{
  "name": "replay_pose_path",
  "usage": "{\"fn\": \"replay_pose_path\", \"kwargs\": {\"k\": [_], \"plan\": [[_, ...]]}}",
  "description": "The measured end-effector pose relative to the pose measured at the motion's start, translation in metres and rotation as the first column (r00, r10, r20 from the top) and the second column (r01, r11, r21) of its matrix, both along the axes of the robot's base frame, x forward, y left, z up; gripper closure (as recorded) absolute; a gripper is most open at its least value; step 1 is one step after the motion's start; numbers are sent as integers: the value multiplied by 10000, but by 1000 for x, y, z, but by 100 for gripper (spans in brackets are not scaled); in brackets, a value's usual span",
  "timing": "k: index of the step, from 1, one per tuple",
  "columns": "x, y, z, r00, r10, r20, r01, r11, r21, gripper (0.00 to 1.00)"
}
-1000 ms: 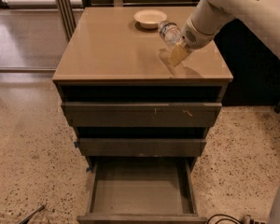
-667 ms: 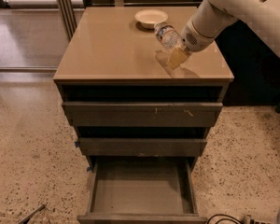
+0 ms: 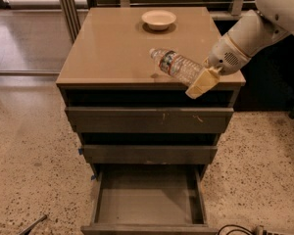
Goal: Place water bottle into bottom drawer
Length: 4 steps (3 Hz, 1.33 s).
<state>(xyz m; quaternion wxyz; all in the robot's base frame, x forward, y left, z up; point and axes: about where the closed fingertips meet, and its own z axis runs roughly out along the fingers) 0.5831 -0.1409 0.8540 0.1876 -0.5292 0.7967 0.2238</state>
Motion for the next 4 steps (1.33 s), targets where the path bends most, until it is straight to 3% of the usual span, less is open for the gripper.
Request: {"fn": "replay_pose_path", "kwargs": {"k": [1,2,3,4], "plan": [[-13,0,-2,9947,1018,121,-1018,9948,37,100],[-10,1,-2,9954,940,154,-941,9955,47,100],[-19,9,-5,9920,1256,94,-1257,9919,170,100],[-49,1,0,9920,1260,107,-1260,9920,23,100]]}}
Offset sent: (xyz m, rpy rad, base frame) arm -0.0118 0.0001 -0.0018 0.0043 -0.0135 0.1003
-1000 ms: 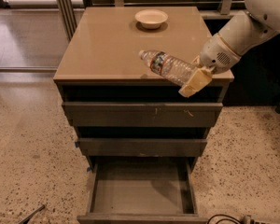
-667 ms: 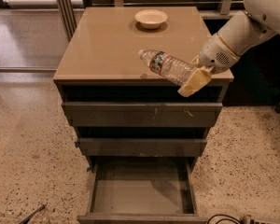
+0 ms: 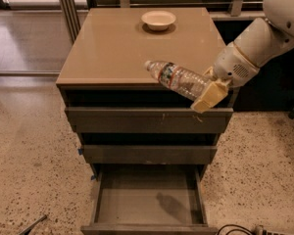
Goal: Place water bottle into bottom drawer
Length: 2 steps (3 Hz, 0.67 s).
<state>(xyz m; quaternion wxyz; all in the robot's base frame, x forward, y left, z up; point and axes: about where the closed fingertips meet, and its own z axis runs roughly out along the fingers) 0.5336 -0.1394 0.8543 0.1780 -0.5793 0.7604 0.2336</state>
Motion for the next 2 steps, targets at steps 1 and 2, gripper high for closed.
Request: {"fn": "replay_pose_path", "kwargs": {"k": [1,2], "plan": [[-44,-21,-7,9993,-361,-114,355,9979,-537,100],[-75,-34,-44,9974,-451,-567,403,9958,-826,100]]}}
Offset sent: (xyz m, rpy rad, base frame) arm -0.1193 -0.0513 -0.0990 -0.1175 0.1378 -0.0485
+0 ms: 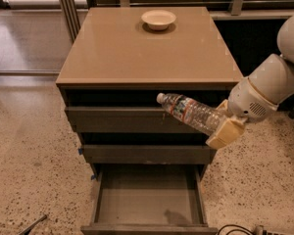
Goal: Place water bottle into bottom drawer
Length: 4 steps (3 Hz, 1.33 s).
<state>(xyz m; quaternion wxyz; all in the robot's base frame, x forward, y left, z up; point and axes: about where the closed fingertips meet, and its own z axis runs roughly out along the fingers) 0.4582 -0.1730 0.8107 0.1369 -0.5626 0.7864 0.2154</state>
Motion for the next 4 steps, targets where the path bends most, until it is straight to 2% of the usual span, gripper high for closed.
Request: {"fn": "replay_pose_path", "kwargs": {"k": [1,2,3,4], "plan": [[-9,-1,-60,9967,-107,-800,109,9999,31,100],[-23,9,-117,9851,-113,-1717,163,9995,280,100],[-23,9,-117,9851,-108,-1715,159,9995,287,100],[-36,10,-138,9862,-250,-1638,328,9984,454,100]]}}
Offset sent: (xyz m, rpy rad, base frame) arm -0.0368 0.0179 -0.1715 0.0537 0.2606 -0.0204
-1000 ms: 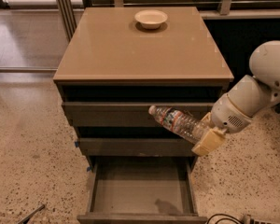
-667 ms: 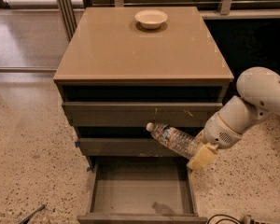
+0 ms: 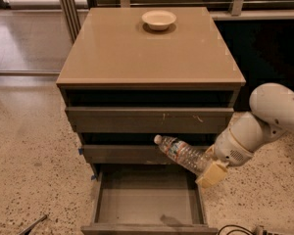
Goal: Place water bottle into bottom drawer
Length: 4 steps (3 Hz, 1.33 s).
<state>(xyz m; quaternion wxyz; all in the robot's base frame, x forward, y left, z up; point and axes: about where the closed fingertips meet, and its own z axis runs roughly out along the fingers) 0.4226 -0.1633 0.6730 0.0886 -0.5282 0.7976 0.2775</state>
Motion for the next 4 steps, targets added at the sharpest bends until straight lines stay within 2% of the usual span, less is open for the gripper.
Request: {"fn": "replay_pose_path", "kwargs": {"k": [1,2,3,4], "plan": [[-42,4,-76,9992,-356,-173,366,9977,574,100],[-77,33,-178,9963,-824,-261,846,9916,975,100],[-77,33,-178,9963,-824,-261,846,9916,975,100],[-74,37,-189,9975,-566,-426,608,9925,1056,100]]}}
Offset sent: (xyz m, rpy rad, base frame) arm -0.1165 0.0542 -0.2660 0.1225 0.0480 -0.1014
